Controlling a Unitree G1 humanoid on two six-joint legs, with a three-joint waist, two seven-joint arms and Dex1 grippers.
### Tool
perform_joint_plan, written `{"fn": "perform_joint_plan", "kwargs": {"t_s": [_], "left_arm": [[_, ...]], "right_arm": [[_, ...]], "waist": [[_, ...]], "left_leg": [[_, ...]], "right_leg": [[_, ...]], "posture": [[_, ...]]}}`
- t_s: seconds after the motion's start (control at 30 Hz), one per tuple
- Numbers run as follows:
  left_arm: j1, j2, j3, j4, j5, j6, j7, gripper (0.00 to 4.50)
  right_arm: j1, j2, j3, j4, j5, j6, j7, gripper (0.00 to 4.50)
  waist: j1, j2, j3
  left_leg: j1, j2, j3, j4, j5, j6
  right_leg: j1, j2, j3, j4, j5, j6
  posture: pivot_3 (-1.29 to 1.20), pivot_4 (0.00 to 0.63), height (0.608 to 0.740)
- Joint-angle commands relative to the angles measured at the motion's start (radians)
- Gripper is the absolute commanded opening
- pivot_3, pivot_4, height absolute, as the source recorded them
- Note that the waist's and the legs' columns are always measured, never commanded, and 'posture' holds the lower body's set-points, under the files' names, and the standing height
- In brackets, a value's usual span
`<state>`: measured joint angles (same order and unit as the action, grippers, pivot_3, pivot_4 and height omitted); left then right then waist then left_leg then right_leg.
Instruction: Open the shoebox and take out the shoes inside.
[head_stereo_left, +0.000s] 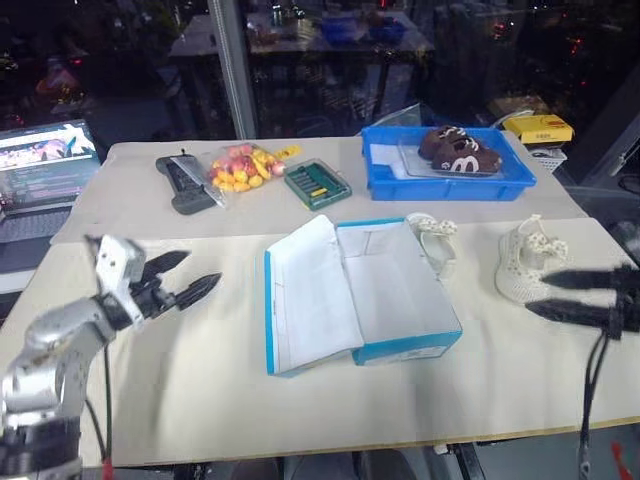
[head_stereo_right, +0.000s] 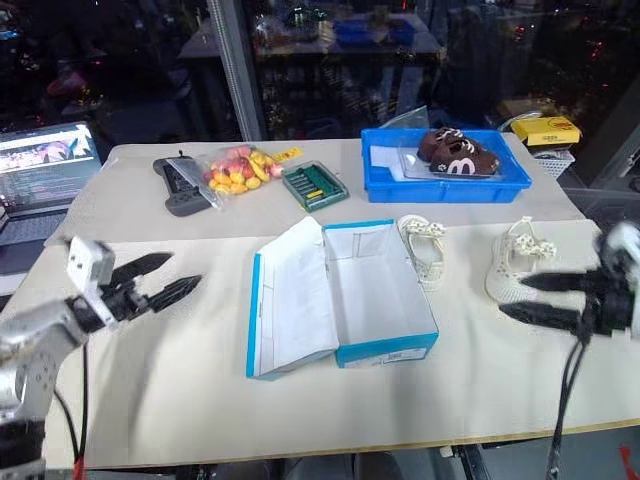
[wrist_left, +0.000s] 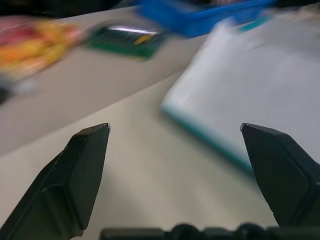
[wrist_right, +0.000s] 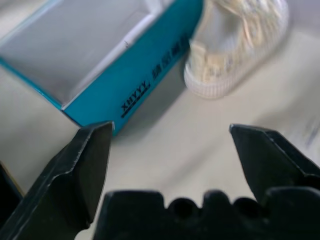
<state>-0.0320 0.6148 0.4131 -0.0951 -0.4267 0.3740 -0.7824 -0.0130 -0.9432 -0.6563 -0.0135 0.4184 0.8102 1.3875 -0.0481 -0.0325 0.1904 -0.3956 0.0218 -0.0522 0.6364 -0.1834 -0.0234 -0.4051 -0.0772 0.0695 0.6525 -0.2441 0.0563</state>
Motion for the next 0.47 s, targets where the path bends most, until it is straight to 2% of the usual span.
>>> {"fn": "perform_joint_plan", "kwargs": {"t_s": [0.03,0.1,0.13,0.23,0.33,0.47], "left_arm": [[0.117,-0.125,0.002,-0.071,0.068,-0.118,0.146,4.5],[0.182,-0.209,-0.008,-0.074,0.102,-0.195,0.207,4.5],[0.203,-0.242,-0.006,-0.069,0.12,-0.23,0.238,4.5],[0.247,-0.316,-0.006,-0.025,0.209,-0.414,0.326,4.5],[0.274,-0.353,-0.023,0.007,0.24,-0.478,0.369,4.5],[0.261,-0.38,-0.047,0.085,0.28,-0.57,0.414,4.5]], "right_arm": [[0.012,0.287,-0.187,-0.068,0.03,-0.161,-0.347,4.42],[0.062,0.454,-0.165,-0.115,-0.076,-0.381,-0.512,4.42],[0.085,0.513,-0.15,-0.138,-0.094,-0.435,-0.556,4.42],[0.155,0.626,-0.07,-0.192,-0.161,-0.589,-0.651,4.42],[0.213,0.684,0.031,-0.212,-0.219,-0.694,-0.705,4.42],[0.217,0.689,0.095,-0.143,-0.245,-0.792,-0.767,4.42]], "waist": [[0.003,-0.001,-0.002],[0.004,-0.001,-0.006],[0.005,-0.001,-0.007],[0.008,0.007,-0.011],[0.005,0.01,-0.015],[0.004,0.011,-0.021]], "left_leg": [[0.0,0.0,0.0,0.0,0.0,0.0],[0.0,0.001,0.001,0.0,0.0,-0.001],[0.0,0.001,0.001,0.0,-0.001,-0.001],[-0.003,0.001,0.001,0.0,0.0,-0.002],[-0.003,0.001,0.002,-0.001,0.0,-0.002],[0.0,0.001,0.003,-0.001,0.0,-0.002]], "right_leg": [[0.001,0.0,0.0,-0.003,0.001,0.0],[0.004,0.0,0.0,-0.009,0.003,0.0],[0.004,0.0,0.001,-0.009,0.003,0.0],[0.001,0.0,0.001,-0.01,0.003,-0.002],[0.001,0.0,0.001,-0.01,0.002,-0.003],[0.003,0.0,0.002,-0.01,0.001,-0.005]], "posture": [[0.0,0.15,0.74],[0.0,0.15,0.74],[0.0,0.15,0.74],[0.0,0.15,0.74],[0.0,0.15,0.74],[0.0,0.15,0.74]]}}
